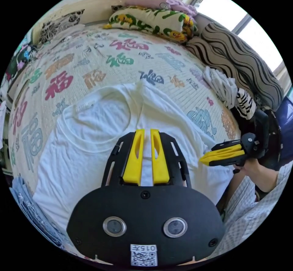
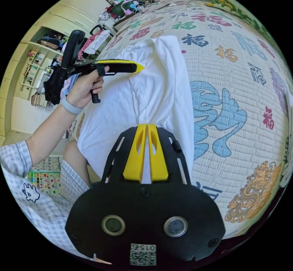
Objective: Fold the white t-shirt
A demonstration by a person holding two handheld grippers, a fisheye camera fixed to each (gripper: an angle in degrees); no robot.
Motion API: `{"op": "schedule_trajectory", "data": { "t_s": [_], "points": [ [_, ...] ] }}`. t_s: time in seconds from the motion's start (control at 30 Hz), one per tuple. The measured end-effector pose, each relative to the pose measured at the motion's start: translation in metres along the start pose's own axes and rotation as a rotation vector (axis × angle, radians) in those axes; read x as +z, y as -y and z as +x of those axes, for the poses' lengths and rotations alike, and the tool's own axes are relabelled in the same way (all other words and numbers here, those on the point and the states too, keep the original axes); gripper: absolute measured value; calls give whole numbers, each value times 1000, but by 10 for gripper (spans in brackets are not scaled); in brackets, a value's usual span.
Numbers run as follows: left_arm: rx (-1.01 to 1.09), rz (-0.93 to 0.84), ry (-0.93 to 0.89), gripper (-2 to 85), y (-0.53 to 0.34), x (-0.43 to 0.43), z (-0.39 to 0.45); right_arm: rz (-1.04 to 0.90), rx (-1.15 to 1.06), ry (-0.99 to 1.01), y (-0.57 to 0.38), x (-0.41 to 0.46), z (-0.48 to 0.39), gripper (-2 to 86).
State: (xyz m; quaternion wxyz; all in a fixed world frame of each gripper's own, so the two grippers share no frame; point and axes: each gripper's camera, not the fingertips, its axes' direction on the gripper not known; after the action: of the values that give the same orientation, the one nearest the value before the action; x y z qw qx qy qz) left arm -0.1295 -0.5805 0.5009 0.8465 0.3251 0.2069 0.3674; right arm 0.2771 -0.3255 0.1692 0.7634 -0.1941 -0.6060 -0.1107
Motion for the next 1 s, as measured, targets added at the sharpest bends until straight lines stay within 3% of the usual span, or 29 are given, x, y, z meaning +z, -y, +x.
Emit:
{"op": "schedule_trajectory", "data": {
  "t_s": [0.1,0.33,0.47,0.6,0.77,0.83,1.0],
  "points": [
    [-21,84,-73,24,34,-20,-5,34,41,-10,4,7,14,-1],
    [-9,-26,-233,-7,118,14,0,32,150,-63,5,39,33,-5],
    [-3,-27,-218,-7,122,1,6,71,153,-34,2,47,34,-5],
    [4,161,-245,-3,75,-92,2,137,33,73,12,59,13,-5],
    [-115,72,-54,6,-26,-141,-25,29,-46,18,38,122,-16,-5],
    [-158,2,-93,12,-50,-144,-39,-98,-68,-73,43,161,-26,-5],
    [-191,125,-184,24,-79,-229,-38,-48,-100,-89,43,155,-52,-3]
  ]
}}
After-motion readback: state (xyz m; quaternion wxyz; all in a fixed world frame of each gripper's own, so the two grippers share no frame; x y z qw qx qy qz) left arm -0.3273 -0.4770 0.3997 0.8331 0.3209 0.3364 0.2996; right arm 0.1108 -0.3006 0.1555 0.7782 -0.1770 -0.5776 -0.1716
